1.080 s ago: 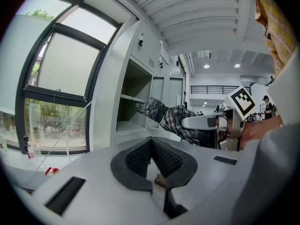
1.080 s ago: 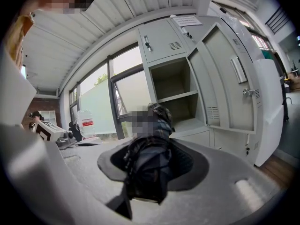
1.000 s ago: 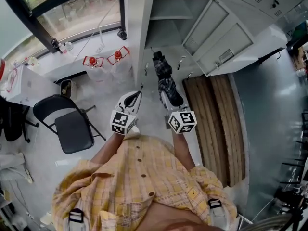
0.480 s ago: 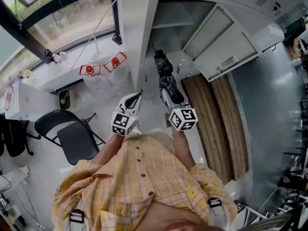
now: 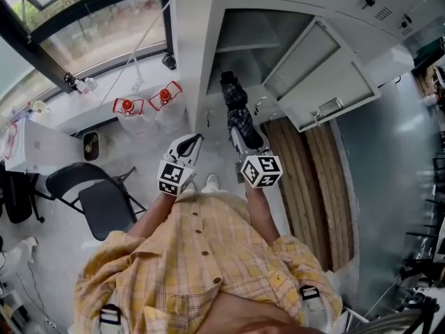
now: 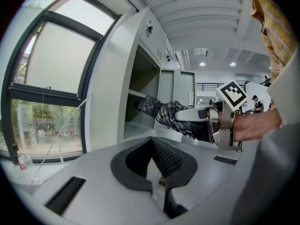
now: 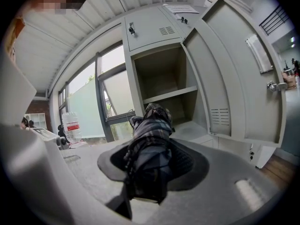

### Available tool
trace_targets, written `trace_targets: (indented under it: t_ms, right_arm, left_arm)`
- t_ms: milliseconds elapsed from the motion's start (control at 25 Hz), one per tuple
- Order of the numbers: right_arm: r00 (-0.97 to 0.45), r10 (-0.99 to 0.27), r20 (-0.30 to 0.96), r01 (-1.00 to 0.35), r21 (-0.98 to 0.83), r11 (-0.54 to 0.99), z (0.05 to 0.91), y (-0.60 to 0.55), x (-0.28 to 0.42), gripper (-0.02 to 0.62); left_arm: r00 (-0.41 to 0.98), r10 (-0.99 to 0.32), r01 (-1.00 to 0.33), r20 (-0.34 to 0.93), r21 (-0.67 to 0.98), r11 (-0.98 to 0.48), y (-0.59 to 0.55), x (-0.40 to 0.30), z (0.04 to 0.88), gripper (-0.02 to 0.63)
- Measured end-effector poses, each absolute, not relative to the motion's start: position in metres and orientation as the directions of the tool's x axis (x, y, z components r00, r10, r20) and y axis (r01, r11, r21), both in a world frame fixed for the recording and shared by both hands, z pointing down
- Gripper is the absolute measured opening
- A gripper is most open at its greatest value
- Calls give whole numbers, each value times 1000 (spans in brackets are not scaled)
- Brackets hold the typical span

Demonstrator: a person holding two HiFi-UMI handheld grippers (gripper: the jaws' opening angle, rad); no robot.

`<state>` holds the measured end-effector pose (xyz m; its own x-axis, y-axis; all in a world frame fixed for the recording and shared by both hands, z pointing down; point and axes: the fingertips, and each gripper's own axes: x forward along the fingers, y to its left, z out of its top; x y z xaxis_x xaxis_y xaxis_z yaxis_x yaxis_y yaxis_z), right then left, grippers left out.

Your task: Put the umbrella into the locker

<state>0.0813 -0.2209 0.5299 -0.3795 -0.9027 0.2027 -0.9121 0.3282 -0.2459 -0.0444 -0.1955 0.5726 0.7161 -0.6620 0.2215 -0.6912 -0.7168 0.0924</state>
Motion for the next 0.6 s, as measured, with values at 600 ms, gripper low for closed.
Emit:
trace_targets:
  t_ms: [600]
  right_arm:
    - [-420,-881,219,-897,-250,365,544,-275,109,179]
  left_arm:
    - [675,-703,-732,225,79,-677,-232,-18,571,3]
